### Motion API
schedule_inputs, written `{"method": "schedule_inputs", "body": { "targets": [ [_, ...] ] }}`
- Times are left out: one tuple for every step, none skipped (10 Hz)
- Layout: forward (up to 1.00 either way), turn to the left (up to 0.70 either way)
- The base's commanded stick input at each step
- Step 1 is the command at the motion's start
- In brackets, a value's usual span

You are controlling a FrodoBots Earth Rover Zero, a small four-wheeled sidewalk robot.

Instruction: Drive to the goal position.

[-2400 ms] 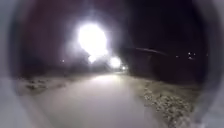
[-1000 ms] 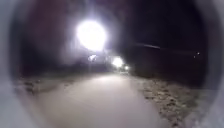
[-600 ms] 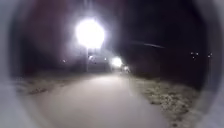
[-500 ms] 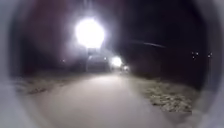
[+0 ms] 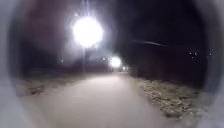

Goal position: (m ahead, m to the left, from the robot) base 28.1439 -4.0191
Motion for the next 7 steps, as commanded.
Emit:
{"method": "schedule_inputs", "body": {
  "targets": [
    [1.00, 0.00],
    [1.00, 0.00],
    [1.00, 0.00],
    [1.00, 0.00],
    [1.00, 0.00],
    [1.00, 0.00],
    [1.00, 0.00]
  ]
}}
